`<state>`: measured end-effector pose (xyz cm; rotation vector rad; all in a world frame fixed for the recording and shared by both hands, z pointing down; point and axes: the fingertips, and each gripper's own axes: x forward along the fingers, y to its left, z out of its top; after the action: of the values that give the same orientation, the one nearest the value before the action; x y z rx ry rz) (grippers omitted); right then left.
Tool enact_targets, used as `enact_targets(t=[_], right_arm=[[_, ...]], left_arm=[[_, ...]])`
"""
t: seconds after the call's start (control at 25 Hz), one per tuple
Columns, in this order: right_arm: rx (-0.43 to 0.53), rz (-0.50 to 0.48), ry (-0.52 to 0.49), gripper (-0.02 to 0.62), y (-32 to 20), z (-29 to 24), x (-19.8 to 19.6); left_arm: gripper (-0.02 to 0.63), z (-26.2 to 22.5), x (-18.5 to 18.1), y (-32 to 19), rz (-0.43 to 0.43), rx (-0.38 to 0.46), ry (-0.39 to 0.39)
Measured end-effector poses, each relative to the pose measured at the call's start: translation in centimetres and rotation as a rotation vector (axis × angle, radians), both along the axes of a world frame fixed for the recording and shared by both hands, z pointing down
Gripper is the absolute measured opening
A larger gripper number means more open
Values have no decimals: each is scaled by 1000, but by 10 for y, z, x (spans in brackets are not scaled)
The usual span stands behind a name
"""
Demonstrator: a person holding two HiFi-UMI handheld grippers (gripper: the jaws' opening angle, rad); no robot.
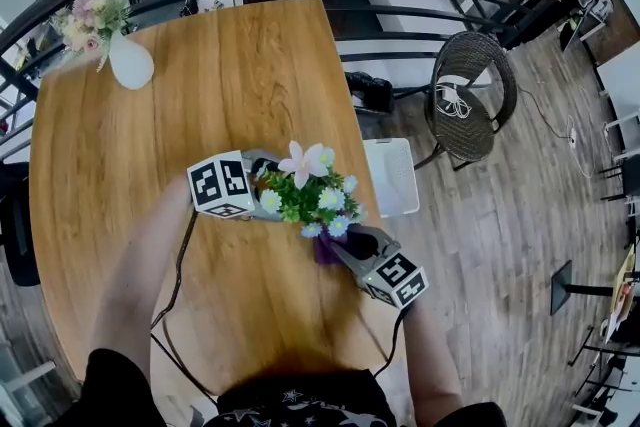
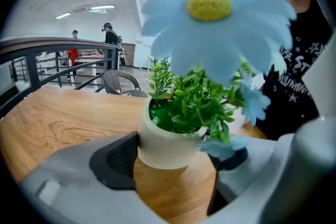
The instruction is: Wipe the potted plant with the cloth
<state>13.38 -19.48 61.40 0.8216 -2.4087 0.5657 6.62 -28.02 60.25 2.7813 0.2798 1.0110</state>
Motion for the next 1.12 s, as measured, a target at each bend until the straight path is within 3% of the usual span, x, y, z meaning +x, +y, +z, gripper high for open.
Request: enact_targets(t=[0.2,0.36,0.52,0.72,1.12], right_arm=[[10,43,-7,81,-2,-6,7],[39,143,-38,83,-15,-19,27],[70,187,1,81,-31,-21,39],[87,186,82,81,-48,-8,27],[95,228,76,81,-51,-4,5]], left_arm=[[420,-1,0,3,-92,-2,47],[418,-1,-2,5,-160,2,64],[414,0,-3,9,-222,9,75],[414,-1,-5,10,-317,15,86],[414,3,-4,18,-544,101,42]])
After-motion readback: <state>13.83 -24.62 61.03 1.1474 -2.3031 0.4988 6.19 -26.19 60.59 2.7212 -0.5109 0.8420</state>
